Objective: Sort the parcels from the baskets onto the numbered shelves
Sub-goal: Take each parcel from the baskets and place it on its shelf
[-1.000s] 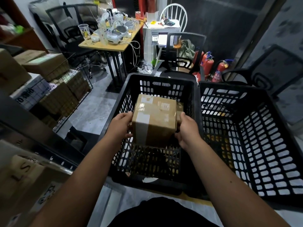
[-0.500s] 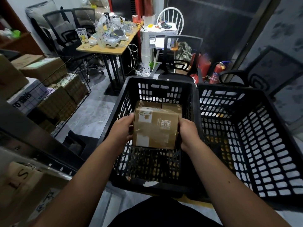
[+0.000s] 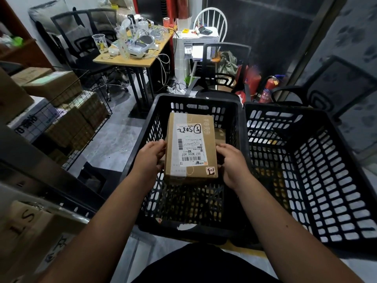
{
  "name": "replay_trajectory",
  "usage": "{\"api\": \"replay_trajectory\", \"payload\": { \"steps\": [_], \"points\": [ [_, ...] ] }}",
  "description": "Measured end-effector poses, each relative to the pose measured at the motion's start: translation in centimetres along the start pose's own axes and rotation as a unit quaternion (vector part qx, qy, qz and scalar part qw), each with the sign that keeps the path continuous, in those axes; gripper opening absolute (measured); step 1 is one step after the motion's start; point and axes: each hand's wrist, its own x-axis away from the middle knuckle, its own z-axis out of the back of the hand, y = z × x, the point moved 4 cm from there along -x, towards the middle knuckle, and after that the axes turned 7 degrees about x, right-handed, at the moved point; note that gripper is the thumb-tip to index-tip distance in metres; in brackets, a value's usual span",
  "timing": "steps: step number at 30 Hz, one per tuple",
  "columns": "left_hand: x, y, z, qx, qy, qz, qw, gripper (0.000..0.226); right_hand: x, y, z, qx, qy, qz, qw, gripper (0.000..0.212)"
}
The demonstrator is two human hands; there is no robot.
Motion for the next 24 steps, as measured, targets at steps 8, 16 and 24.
{"api": "replay_trajectory", "payload": {
  "steps": [8,16,24],
  "points": [
    [0.1,-0.8,0.0,-0.006,-0.027,0.009,1.0,0.093,0.9,0.1,-0.4,0.044,-0.056,0.048,0.996,0.033],
    [0.1,-1.6,-0.3,-0.027,-0.064,0.045,0.997,0.07,1.1,-1.8,0.1,0.09,-0.069,0.103,0.988,0.033],
    [-0.3,-1.6,-0.7,0.082,-0.029,0.053,0.995,0.057,1.7,-2.6,-0.2,0.086,-0.021,0.126,0.988,0.056]
  ]
}}
